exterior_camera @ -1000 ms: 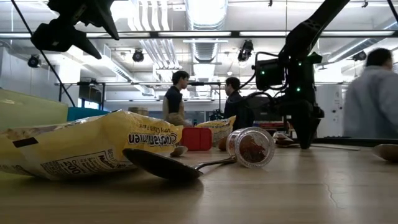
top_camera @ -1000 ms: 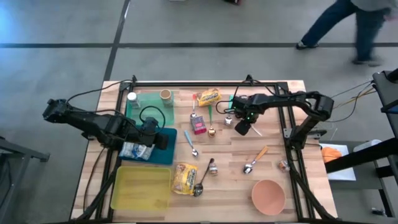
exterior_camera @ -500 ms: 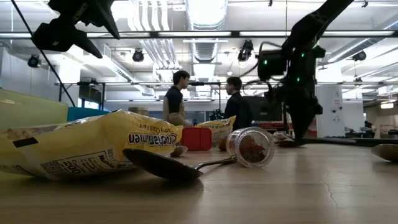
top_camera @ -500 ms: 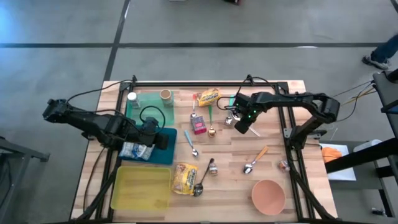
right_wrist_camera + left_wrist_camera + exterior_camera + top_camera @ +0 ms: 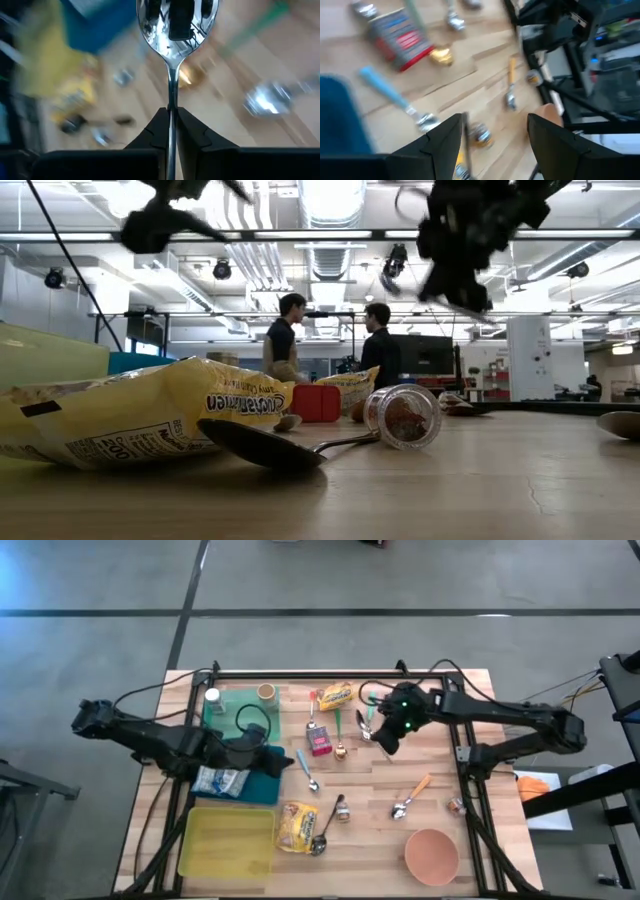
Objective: Pick & Place Food Item
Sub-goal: Put the silver spoon into the yellow bin
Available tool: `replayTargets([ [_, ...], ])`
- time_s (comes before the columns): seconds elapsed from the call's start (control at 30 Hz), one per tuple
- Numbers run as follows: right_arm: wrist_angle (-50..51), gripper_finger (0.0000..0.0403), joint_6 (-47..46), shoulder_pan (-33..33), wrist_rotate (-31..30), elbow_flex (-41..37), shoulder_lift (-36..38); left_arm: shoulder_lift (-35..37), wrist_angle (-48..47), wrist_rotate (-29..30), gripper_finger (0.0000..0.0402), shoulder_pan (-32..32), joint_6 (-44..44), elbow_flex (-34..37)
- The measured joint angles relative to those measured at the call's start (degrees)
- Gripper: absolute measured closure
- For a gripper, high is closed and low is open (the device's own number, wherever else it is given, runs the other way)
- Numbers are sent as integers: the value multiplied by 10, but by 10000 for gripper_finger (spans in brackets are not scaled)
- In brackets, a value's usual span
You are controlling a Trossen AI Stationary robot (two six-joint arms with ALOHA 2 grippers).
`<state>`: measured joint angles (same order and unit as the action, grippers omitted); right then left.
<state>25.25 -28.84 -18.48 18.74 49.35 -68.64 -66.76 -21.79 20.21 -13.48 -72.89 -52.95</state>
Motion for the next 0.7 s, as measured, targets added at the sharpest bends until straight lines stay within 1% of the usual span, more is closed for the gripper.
replayTargets([
  [0.17,-121,393,-59,34,-1,0,20,-46,116,36,171,17,59,0],
  [0.27,-181,393,-82,53,-5,0,20,-75,177,42,171,32,78,0],
  [0.47,-229,393,-102,73,-9,0,-2,-119,285,27,171,61,108,0],
  [0.57,-262,393,-112,81,-9,0,-19,-133,319,17,171,69,125,0],
  [0.7,-303,393,-127,92,-8,0,-43,-140,325,12,171,81,133,0],
])
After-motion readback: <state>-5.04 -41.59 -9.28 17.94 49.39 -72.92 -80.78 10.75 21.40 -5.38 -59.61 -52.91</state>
